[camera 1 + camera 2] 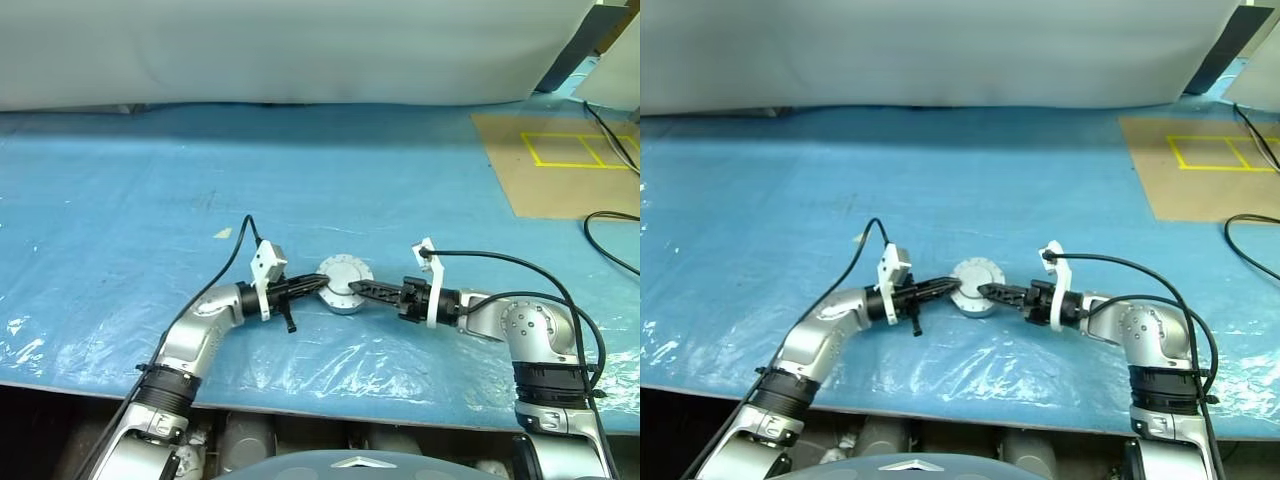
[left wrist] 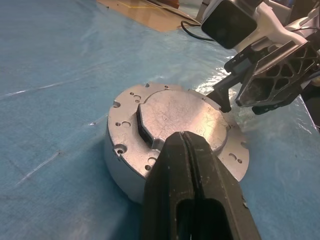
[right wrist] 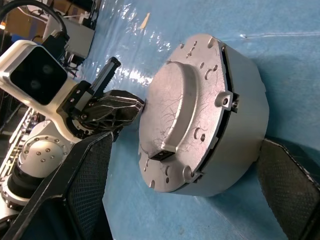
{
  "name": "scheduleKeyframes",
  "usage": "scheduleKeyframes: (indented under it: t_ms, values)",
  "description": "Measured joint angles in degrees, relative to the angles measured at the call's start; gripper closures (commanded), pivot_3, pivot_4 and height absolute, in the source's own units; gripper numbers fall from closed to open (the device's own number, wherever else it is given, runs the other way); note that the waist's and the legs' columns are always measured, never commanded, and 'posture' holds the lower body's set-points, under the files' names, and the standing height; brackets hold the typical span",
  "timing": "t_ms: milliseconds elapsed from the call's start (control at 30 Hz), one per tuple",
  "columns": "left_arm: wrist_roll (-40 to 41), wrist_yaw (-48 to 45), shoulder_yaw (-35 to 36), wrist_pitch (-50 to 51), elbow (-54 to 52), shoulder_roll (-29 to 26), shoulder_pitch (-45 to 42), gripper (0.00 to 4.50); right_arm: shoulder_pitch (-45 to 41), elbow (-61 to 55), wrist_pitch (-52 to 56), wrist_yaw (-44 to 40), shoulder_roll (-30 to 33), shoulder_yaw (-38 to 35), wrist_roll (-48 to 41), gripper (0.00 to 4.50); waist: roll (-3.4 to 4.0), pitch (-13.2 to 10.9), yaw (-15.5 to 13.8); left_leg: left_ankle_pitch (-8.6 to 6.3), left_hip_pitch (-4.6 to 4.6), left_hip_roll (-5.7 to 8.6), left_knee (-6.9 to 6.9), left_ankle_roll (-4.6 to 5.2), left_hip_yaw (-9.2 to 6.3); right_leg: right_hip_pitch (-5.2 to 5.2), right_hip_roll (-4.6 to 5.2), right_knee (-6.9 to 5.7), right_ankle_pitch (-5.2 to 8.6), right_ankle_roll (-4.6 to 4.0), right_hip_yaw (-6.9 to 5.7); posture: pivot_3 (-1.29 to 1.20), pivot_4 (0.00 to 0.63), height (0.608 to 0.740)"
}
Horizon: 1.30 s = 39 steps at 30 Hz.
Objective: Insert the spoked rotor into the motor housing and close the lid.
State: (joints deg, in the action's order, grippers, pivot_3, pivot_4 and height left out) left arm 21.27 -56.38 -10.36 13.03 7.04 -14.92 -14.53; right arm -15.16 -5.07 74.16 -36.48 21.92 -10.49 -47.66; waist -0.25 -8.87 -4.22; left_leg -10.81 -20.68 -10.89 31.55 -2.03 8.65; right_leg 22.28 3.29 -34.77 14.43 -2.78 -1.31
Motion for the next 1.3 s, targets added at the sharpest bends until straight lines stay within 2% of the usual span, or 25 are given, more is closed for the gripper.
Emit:
scheduleKeyframes:
  t_ms: [33, 233, 400, 433, 767, 933, 1067, 1300]
  values:
    - [0.0, 0.3, -0.1, 0.0, -0.1, 0.2, 0.0, 4.50, 0.0, 0.0, 0.0, 0.1, 0.0, 0.0, 0.0, 0.01, 0.00, 0.0, 0.0, 0.00, 0.01, 0.00, 0.00, 0.00, 0.00, -0.01, 0.00, 0.00, 0.00, 0.00, 0.00, 0.00, 0.150, 0.740]
    - [-0.1, 0.9, -0.1, 0.6, -0.8, 0.3, -0.1, 4.50, 0.2, 0.1, -0.3, 1.3, -0.5, 0.0, 0.5, 1.90, 0.00, 0.0, 0.0, 0.00, 0.01, 0.00, -0.01, 0.00, -0.01, -0.01, 0.00, 0.00, 0.00, 0.00, 0.00, 0.00, 0.150, 0.740]
    - [-0.2, 0.4, 0.1, 0.0, 0.5, 0.2, -1.5, 4.50, 0.5, -0.3, -1.1, 0.6, -1.3, -0.8, -0.7, 3.15, 0.01, 0.0, 0.0, 0.00, 0.14, 0.01, -0.02, 0.00, 0.00, -0.11, 0.01, 0.02, 0.00, 0.00, 0.01, 0.00, 0.150, 0.740]
    - [-0.2, 0.3, 0.1, -0.3, 0.8, 0.2, -1.6, 4.50, 0.6, -0.3, -1.1, 0.7, -1.6, -0.9, -0.8, 3.24, 0.01, 0.0, 0.1, 0.00, 0.14, 0.01, -0.02, 0.00, -0.01, -0.11, 0.02, 0.02, 0.00, 0.00, 0.03, 0.00, 0.150, 0.740]
    - [0.4, -0.8, 1.0, -1.7, 2.5, 0.4, -2.2, 4.50, 0.8, -0.1, -2.2, 0.6, -1.8, 0.0, -0.6, 3.24, 0.01, 0.0, 0.3, 0.00, 0.24, -0.01, -0.10, -0.01, -0.01, -0.11, 0.01, 0.02, 0.00, 0.00, 0.03, 0.00, 0.150, 0.740]
    - [9.7, 1.8, 7.0, 7.1, -7.1, -0.1, 0.4, 4.50, -0.1, 1.7, -2.7, 1.1, -2.6, -0.2, -0.8, 3.24, 0.00, 0.0, 0.3, 0.00, 0.07, -0.03, -0.18, -0.02, 0.01, 0.07, -0.01, 0.01, 0.01, -0.02, 0.03, 0.00, 0.150, 0.740]
    - [16.6, 4.4, 12.4, 14.4, -13.5, -3.1, 0.2, 4.50, -0.3, 2.5, -2.9, 1.2, -3.5, -0.1, -0.8, 3.24, 0.01, 0.0, 0.4, 0.00, 0.09, 0.00, -0.21, -0.02, 0.04, 0.06, 0.00, 0.03, 0.01, -0.03, 0.03, 0.00, 0.150, 0.740]
    - [21.5, 8.7, 17.7, 21.1, -12.7, -4.8, 4.5, 4.50, -3.4, 5.9, 0.6, 3.0, -6.1, -2.1, -2.6, 3.24, 0.10, -0.1, 0.4, 0.01, -0.08, 0.01, -0.22, -0.02, 0.05, 0.22, -0.01, 0.05, 0.01, -0.02, 0.03, 0.00, 0.150, 0.740]
